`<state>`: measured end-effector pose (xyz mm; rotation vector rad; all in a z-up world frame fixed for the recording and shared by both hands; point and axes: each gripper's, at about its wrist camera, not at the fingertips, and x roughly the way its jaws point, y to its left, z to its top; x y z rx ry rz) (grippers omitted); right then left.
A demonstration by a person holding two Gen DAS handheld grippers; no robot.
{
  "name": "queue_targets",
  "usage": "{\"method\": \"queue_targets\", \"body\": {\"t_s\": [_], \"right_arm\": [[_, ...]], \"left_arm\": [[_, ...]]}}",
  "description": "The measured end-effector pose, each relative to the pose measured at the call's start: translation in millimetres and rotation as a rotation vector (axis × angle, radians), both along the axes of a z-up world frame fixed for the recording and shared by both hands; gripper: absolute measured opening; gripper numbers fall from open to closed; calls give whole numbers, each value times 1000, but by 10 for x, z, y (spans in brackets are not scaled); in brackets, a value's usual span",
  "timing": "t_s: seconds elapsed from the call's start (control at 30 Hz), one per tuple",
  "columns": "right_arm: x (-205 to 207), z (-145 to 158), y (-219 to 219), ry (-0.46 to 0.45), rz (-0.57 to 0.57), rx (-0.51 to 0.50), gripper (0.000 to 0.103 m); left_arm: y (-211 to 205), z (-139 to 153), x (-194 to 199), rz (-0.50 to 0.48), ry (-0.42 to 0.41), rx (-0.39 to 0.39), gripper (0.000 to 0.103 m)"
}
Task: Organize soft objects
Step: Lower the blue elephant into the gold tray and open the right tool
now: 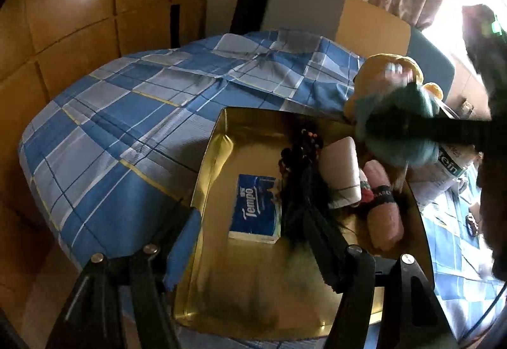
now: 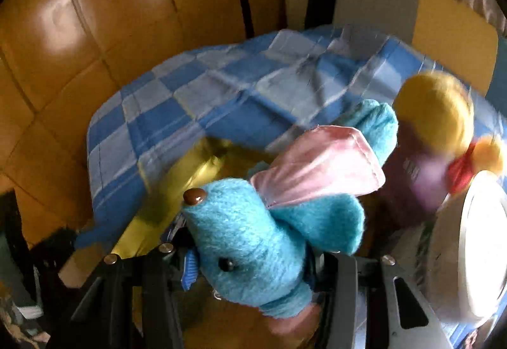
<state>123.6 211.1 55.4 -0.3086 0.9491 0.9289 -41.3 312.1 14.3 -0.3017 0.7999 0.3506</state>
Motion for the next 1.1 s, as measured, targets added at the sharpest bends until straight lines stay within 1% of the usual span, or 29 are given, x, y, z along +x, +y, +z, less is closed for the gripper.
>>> {"method": "queue_targets", "body": {"t_s": [0.07,0.17,0.37,0.57,0.73,0.83,1.03,1.1], "right_arm": [[-114,-143,-32,11,9,-15,50],[-249,-266,-155,35,12,-36,50],[-493,-529,-297,32,16,-88,50],[-575,-660,-366,23,-2,-111,50],[-553,-725,-370,-22,-49,-146,50],[-519,-770,-363,-69,-84,-187,51],[-495,-836,-340,-144,-115,-253,54],[-497,-843,-339,-149,-116,-257,56]], "left_arm": [[-26,9,-42,-3,-5,4,68],[-75,26,-88,-8,-13,12,68],[-168,56,-160,-20,-26,22,68],[-251,73,-190,-38,-33,30,68],[-298,64,-202,-49,-33,32,68],[-319,53,-214,-53,-32,31,68],[-356,47,-226,-59,-33,38,68],[-366,47,-230,-63,-35,39,69]]}}
